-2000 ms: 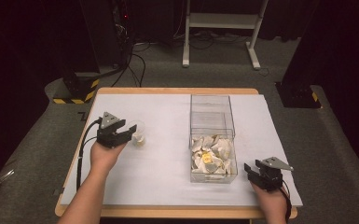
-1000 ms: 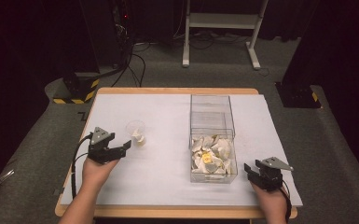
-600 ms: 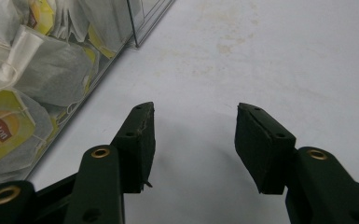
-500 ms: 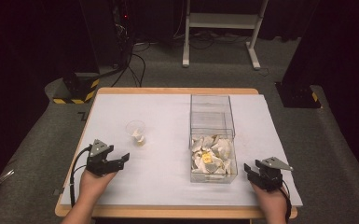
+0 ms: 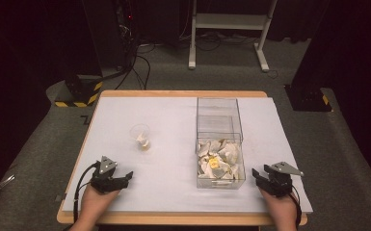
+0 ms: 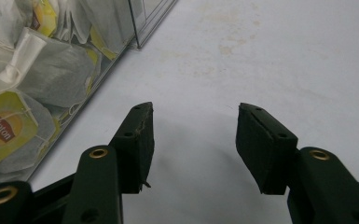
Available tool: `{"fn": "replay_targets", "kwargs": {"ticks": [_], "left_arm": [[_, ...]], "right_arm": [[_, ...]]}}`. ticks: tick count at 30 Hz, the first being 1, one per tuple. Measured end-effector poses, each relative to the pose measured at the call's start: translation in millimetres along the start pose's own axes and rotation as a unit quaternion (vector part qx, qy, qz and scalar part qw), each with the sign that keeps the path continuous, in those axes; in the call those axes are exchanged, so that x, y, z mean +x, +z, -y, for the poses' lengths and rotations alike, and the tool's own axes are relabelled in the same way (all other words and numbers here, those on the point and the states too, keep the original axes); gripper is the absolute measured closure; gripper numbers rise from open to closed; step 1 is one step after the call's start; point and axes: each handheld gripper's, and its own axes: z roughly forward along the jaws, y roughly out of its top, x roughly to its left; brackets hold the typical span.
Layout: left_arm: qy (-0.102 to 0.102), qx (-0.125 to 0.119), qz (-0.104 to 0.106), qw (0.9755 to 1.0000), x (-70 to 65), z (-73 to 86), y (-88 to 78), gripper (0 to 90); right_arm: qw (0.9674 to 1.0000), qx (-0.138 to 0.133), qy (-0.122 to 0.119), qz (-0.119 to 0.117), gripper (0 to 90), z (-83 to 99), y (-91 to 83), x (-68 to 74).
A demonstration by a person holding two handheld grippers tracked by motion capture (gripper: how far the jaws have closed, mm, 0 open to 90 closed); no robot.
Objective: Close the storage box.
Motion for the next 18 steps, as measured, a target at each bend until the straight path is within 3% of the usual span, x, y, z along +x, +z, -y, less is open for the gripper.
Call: {"fn": "replay_targets", "kwargs": {"ticks": [6,11,14,18], "left_arm": [[0.006,0.005,-0.006,1.0000,-3.1,4.5,0.3,22.8],[-0.019,0.011,0.007,0.9997,2.6,5.2,1.0,18.0],[-0.011,0.013,-0.002,0.9998,0.1,5.0,1.7,16.5],[-0.011,0.016,0.005,0.9998,1.1,4.8,2.0,14.8]], "right_arm": [[1.0000,0.001,-0.001,-0.002,43.5,-1.1,-0.6,-0.7],[1.0000,-0.002,-0.002,-0.005,38.7,-2.0,-3.1,0.2],[1.0000,-0.002,0.002,-0.008,35.9,-1.7,-4.7,1.3],[0.9999,-0.009,-0.002,-0.009,30.0,-3.7,-8.9,7.0]]}}
